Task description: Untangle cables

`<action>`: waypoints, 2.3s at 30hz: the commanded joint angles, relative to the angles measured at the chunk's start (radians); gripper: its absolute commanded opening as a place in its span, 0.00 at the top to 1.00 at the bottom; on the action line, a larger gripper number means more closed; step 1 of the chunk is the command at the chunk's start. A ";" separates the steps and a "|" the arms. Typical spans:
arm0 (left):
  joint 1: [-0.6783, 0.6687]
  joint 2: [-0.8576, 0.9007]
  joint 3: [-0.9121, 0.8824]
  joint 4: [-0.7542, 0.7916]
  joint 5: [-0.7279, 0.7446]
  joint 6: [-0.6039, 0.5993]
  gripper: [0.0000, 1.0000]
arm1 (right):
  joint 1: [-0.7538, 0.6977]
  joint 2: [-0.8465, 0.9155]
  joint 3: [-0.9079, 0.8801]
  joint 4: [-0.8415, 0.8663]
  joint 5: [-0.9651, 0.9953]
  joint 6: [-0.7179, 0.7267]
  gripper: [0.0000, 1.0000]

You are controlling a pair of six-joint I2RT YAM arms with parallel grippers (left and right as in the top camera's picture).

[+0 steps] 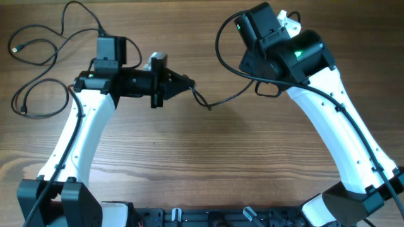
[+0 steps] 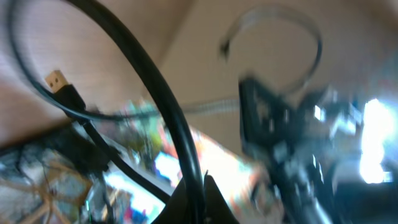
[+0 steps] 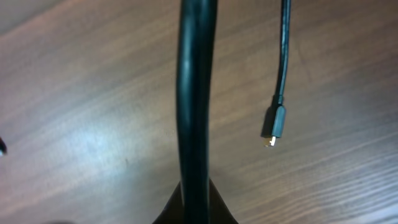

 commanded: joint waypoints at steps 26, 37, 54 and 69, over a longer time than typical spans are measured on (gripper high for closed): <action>-0.109 -0.013 0.001 -0.172 -0.557 0.397 0.20 | -0.015 -0.003 0.078 0.150 -0.488 0.082 0.95; -0.213 -0.013 0.001 -0.174 -0.857 0.397 0.29 | -0.015 -0.003 0.078 0.193 -0.652 0.073 0.96; -0.068 -0.012 0.001 -0.244 -0.904 0.350 0.34 | -0.053 -0.085 0.078 0.185 -0.716 -0.080 0.96; -0.024 -0.011 0.001 -0.316 -1.276 0.342 0.43 | -0.078 -0.122 0.078 0.188 -0.728 -0.077 0.96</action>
